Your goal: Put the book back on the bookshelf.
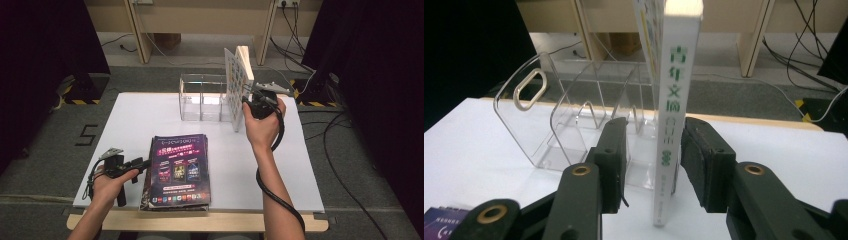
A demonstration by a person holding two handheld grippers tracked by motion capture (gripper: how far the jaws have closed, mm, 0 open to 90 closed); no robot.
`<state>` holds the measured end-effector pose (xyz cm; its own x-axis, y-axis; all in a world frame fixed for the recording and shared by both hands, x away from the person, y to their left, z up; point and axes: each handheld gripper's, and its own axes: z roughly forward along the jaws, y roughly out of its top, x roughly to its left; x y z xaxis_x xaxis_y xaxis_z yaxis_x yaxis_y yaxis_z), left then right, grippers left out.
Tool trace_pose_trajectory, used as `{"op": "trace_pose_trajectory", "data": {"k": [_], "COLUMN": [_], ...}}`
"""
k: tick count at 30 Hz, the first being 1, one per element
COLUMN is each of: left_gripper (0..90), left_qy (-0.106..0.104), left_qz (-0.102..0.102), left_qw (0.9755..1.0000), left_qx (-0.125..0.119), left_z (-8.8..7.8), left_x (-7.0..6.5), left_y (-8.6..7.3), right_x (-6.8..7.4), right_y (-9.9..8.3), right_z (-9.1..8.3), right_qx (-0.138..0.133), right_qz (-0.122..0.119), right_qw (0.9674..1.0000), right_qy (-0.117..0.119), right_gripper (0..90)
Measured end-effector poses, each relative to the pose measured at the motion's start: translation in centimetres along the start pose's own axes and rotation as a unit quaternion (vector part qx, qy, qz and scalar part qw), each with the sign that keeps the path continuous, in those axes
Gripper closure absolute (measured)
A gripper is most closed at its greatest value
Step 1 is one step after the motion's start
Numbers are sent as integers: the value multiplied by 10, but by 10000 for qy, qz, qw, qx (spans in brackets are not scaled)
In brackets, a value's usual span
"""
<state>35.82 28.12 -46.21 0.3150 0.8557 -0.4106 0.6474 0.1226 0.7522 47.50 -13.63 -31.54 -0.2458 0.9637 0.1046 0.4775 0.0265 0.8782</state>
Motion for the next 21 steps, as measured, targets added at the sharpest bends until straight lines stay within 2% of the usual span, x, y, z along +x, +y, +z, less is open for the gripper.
{"op": "trace_pose_trajectory", "data": {"k": [9,15,21], "left_gripper": [520,518,526], "left_qy": [-42,51,214], "left_qz": [-61,21,135], "left_qw": [10000,10000,9996], "left_qx": [-14,-18,134], "left_z": [1,2,9], "left_x": [-2,-1,-1], "left_y": [0,0,-3], "right_x": [-4,-7,-8], "right_y": [-19,-36,-56], "right_z": [-6,-10,-9], "right_qx": [261,432,648], "right_qz": [45,94,104], "right_qw": [9996,9989,9977], "right_qy": [86,129,168], "right_gripper": [618,618,615]}}
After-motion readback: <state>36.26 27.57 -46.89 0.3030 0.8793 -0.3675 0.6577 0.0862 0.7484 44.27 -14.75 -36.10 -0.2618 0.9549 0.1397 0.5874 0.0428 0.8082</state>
